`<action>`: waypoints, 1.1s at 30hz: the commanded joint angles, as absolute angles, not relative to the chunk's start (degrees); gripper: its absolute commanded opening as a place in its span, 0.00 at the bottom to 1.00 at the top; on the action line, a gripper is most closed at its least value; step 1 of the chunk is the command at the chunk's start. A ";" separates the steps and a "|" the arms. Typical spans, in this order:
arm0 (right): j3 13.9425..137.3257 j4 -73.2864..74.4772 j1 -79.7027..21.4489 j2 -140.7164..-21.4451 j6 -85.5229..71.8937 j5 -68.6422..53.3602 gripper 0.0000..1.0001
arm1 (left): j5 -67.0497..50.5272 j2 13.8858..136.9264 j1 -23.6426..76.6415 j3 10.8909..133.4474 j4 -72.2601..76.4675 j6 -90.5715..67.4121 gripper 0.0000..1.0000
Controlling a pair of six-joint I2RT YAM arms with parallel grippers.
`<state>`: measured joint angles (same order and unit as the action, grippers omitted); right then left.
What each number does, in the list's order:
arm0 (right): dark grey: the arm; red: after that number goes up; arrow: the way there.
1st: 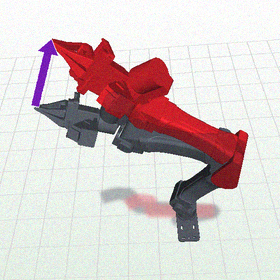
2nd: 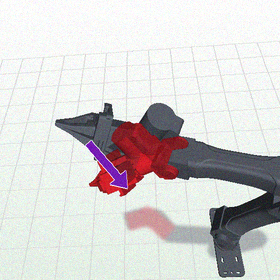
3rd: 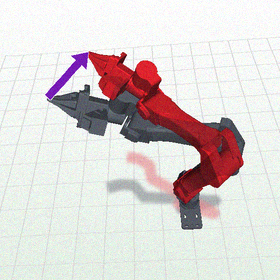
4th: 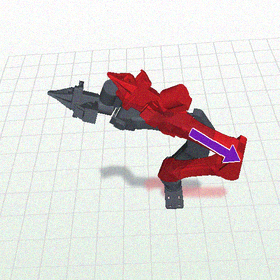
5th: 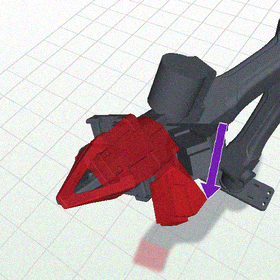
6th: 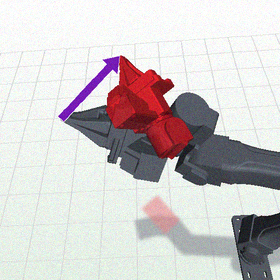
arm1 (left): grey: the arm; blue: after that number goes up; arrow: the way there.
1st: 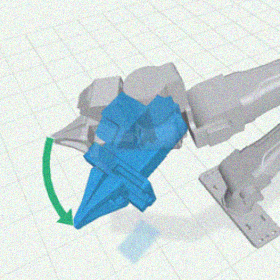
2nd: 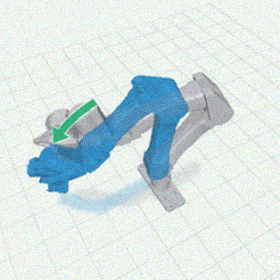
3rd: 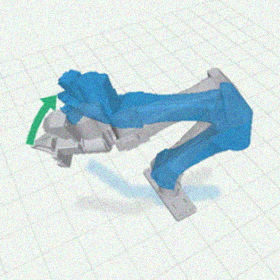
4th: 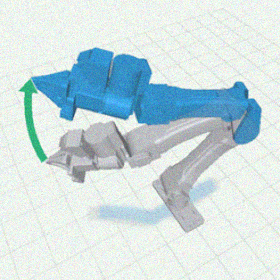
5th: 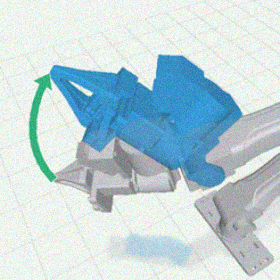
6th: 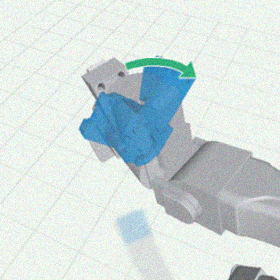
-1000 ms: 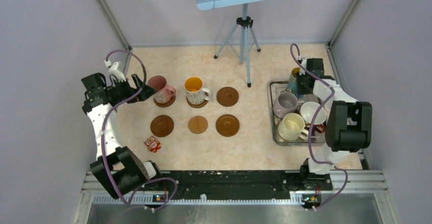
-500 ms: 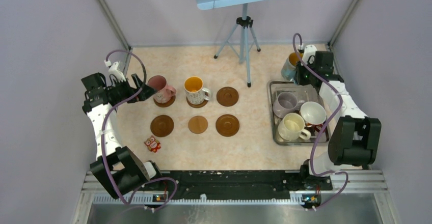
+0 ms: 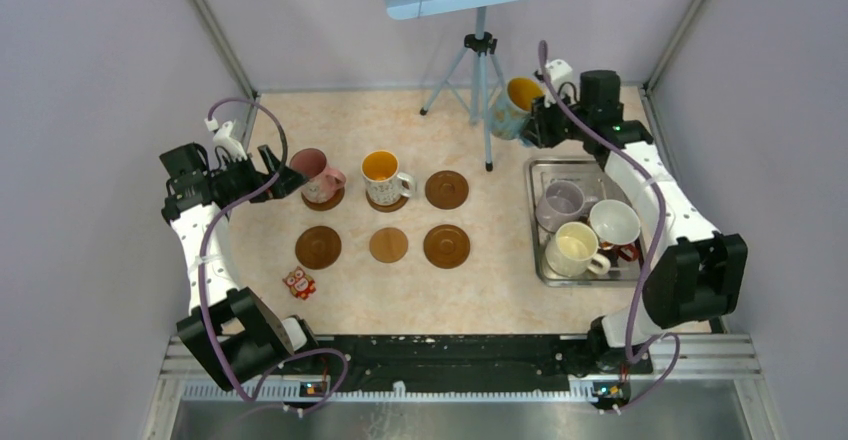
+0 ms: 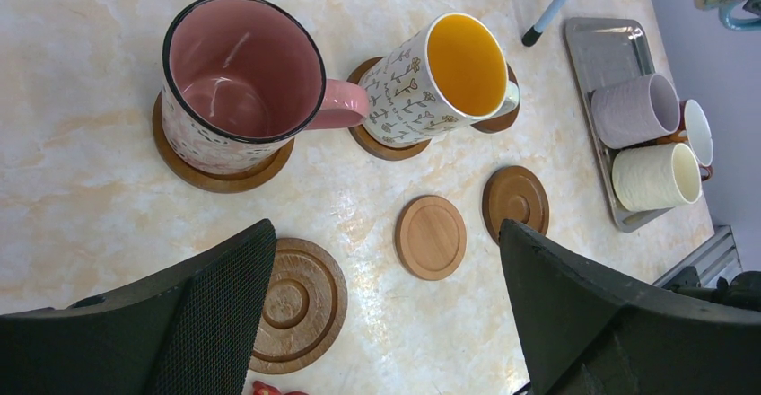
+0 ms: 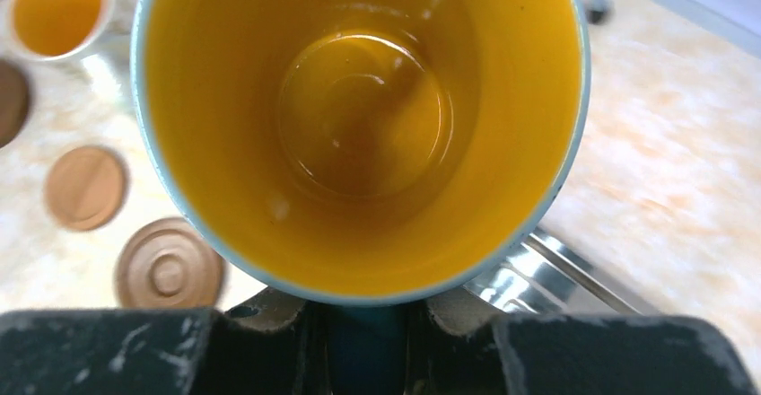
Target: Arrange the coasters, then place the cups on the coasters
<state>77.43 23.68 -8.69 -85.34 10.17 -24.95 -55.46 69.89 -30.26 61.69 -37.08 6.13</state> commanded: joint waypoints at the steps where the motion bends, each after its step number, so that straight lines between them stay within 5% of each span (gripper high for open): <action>1: 82.61 21.17 -15.54 -84.71 8.83 -26.90 0.00 | -55.30 68.93 -30.13 63.95 -37.29 7.94 0.99; 14: 78.70 13.32 -28.12 -93.13 7.39 -16.43 0.00 | -54.03 68.23 -30.10 65.00 -39.02 9.65 0.99; 33: 79.59 14.05 -29.58 -101.90 18.71 -22.64 0.00 | -54.57 68.42 -30.15 63.54 -37.62 8.15 0.99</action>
<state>75.75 19.59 -29.02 -101.69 15.16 -19.49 -54.08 69.87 -30.26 63.53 -38.65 8.67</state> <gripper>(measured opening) 0.227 0.987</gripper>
